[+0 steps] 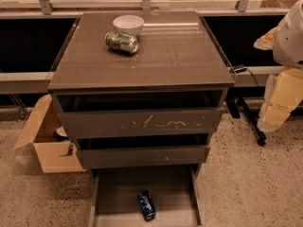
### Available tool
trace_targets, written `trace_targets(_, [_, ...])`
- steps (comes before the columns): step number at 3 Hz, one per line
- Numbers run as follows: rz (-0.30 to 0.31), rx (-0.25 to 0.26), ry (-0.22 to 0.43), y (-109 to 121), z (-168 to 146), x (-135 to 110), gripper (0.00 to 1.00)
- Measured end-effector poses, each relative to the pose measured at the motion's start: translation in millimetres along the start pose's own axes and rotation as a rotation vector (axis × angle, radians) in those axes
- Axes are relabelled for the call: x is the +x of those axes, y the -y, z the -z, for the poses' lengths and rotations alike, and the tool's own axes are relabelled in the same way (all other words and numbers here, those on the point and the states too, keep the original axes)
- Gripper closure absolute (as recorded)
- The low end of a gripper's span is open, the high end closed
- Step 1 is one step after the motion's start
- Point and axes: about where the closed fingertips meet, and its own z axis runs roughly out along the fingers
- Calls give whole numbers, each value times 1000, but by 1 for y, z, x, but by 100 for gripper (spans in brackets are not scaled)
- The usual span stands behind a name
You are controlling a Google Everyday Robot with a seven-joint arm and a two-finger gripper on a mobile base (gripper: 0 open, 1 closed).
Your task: Pick pepsi can from bottom drawer and place on counter
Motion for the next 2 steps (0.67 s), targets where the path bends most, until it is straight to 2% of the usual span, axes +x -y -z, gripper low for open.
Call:
trace_targets(1, [13, -4, 3, 0, -2, -2, 0])
trace_targets(2, [153, -51, 34, 4, -27, -19, 0])
